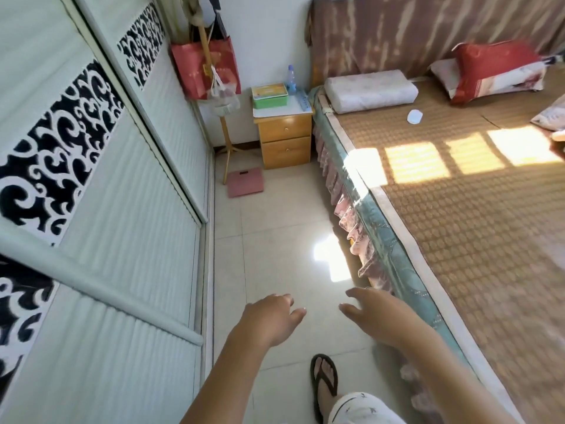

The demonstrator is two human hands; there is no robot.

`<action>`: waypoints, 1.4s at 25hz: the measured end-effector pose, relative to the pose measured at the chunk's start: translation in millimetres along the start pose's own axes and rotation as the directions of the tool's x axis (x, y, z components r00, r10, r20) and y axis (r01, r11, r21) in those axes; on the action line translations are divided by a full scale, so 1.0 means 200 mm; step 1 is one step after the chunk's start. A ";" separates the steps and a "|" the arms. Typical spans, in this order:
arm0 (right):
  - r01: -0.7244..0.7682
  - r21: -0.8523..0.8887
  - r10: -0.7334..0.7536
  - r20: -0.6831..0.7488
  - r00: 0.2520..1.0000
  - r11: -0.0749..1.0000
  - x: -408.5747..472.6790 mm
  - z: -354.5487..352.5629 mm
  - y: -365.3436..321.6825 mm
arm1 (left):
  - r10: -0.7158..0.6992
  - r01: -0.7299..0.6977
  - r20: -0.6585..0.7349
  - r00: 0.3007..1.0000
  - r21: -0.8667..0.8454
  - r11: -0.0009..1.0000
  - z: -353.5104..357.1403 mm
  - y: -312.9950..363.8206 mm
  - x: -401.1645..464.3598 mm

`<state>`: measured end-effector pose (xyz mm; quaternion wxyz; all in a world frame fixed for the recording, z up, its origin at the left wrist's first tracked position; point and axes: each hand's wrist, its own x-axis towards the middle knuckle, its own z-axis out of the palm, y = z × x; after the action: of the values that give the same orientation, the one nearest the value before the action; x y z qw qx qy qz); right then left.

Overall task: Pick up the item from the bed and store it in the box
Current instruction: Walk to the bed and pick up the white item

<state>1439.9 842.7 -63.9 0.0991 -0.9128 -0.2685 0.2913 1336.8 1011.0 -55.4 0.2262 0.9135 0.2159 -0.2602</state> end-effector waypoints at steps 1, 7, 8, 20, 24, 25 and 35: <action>0.010 -0.019 -0.010 -0.003 1.000 1.000 0.10 -0.08 0.02 | -0.008 0.007 -0.023 1.000 -0.015 1.000 -0.08 0.03 0.10; 0.044 -0.031 -0.044 -0.012 0.999 0.999 0.63 -0.46 0.04 | -0.024 0.023 -0.028 0.999 -0.061 0.998 -0.41 0.16 0.58; 0.049 -0.008 -0.049 -0.005 0.999 0.999 0.71 -0.51 0.04 | -0.026 0.024 -0.021 0.999 -0.065 0.998 -0.47 0.17 0.66; -0.019 0.098 0.020 -0.009 1.000 0.995 1.93 -1.04 -0.12 | 0.057 -0.056 -0.001 0.998 0.044 0.997 -1.27 0.03 1.81; -0.083 0.182 0.076 0.045 0.996 0.980 2.32 -1.28 -0.16 | 0.134 -0.137 0.054 0.990 0.060 0.989 -1.63 0.01 2.24; -0.098 0.192 0.090 0.046 0.995 0.977 2.40 -1.33 -0.16 | 0.148 -0.153 0.067 0.987 0.066 0.986 -1.71 0.02 2.35; -0.206 0.221 0.207 0.021 0.978 0.953 3.19 -1.85 0.09 | 0.246 -0.272 0.185 0.951 0.133 0.953 -2.22 0.38 3.33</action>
<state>2102.3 1168.5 -74.7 0.1700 -0.9194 -0.1373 0.3271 2057.4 1366.7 -76.4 0.2030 0.9240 0.0529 -0.3198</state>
